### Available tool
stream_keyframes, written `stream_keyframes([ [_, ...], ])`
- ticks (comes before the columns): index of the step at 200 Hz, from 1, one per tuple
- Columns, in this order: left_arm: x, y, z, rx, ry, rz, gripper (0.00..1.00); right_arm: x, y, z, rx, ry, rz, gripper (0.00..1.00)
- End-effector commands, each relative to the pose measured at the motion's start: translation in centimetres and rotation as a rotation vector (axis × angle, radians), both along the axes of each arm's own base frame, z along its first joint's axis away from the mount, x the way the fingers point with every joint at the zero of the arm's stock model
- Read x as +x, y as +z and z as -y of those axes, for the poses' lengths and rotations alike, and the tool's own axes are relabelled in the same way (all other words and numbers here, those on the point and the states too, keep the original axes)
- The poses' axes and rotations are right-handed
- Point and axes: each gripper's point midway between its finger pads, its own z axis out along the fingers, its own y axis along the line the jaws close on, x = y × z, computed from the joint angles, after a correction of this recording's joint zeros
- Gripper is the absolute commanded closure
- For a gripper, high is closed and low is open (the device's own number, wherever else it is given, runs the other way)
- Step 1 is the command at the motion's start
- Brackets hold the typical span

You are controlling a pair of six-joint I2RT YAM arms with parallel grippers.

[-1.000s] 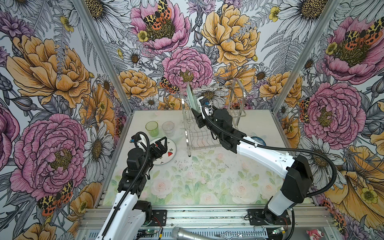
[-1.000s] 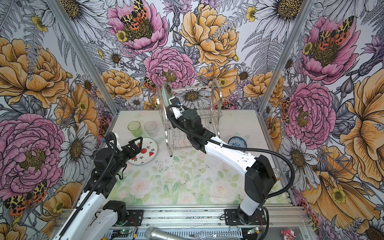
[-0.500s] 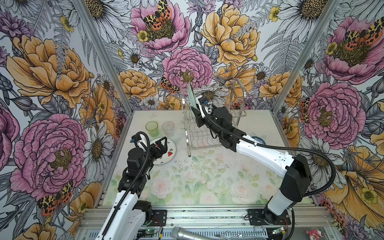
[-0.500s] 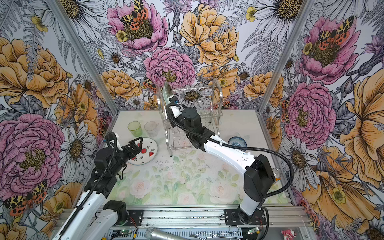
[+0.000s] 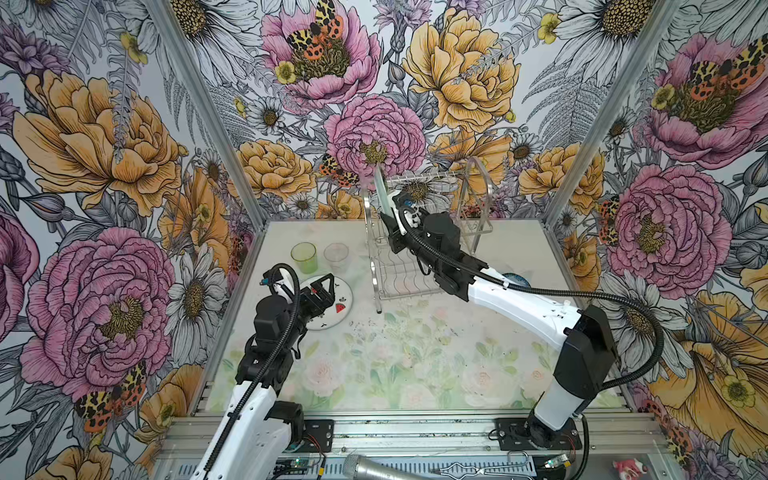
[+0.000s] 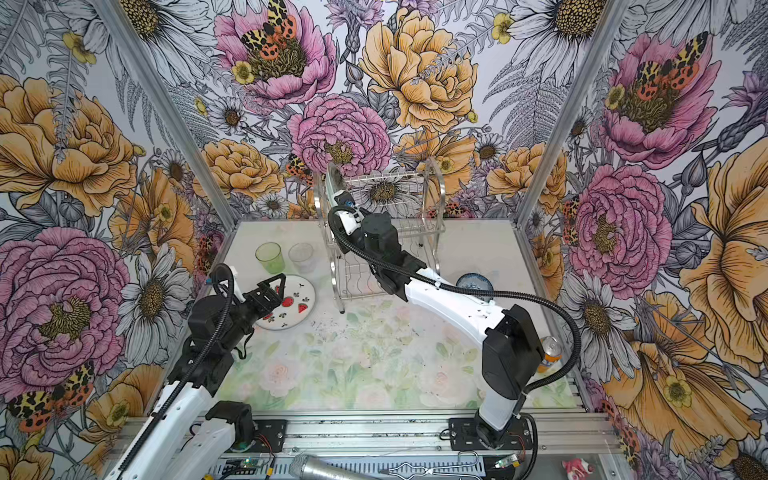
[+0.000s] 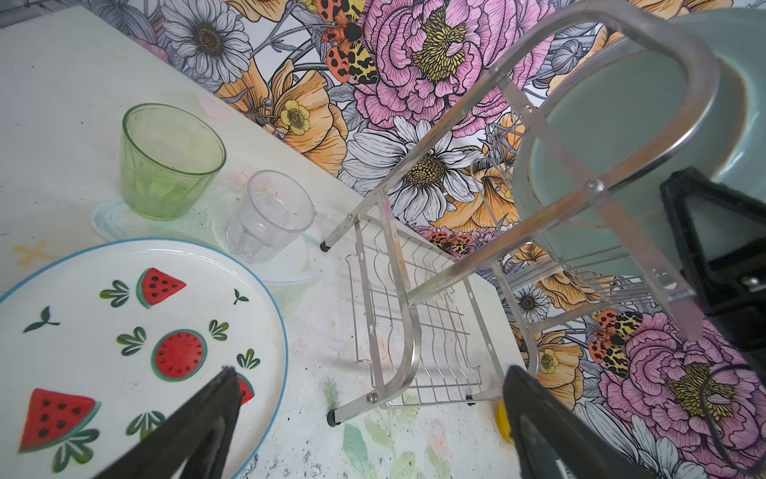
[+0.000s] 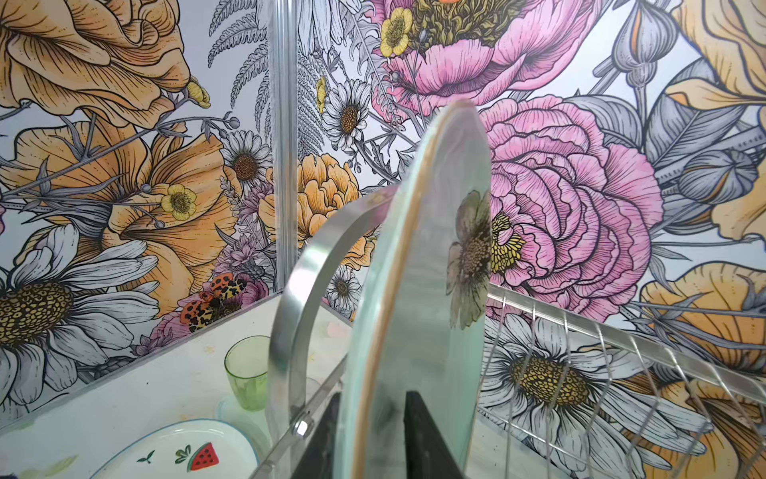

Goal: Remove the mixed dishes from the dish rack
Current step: 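Lower the right gripper onto the mint-green plate's rim in the rack, then close the right gripper on the mint-green plate and lift it upward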

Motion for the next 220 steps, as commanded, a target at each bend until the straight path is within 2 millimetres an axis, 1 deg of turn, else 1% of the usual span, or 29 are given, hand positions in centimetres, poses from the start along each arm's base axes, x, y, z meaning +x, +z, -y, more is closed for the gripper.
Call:
stream_keyframes([
  [1,0.1,-0.1,-0.1,-0.008,0.005,0.001,0.01,1.4,0.7,0.6,-0.004,-0.045,0.033,0.79],
  [6,0.1,-0.2,-0.1,-0.009,0.006,-0.001,0.01,1.4,0.7,0.6,-0.004,-0.045,0.034,0.80],
  [22,0.1,-0.4,-0.1,-0.009,0.007,-0.008,0.01,1.4,0.7,0.5,-0.005,-0.043,0.039,0.88],
  [62,0.2,-0.5,-0.1,-0.014,0.012,-0.013,0.01,0.9,0.8,0.4,-0.004,-0.019,0.059,0.92],
  [79,0.2,-0.4,-0.1,-0.015,0.009,-0.013,0.01,0.9,1.0,0.6,-0.002,-0.025,0.063,1.00],
  [105,0.3,-0.4,0.2,-0.017,-0.005,-0.015,0.01,1.3,1.4,1.3,0.021,-0.074,0.059,1.00],
  [124,0.4,-0.4,0.3,-0.016,-0.012,-0.020,0.01,1.5,1.5,1.4,0.031,-0.087,0.057,1.00],
  [149,0.4,-0.3,0.4,-0.014,-0.019,-0.021,0.01,1.2,2.0,1.6,0.052,-0.089,0.064,1.00],
  [183,0.4,-0.4,0.8,-0.016,-0.040,-0.030,0.01,0.0,3.8,1.3,0.080,-0.033,0.102,1.00],
  [220,0.6,-0.6,0.7,-0.015,-0.036,-0.035,0.01,-1.0,6.2,2.8,0.117,-0.061,0.174,1.00],
])
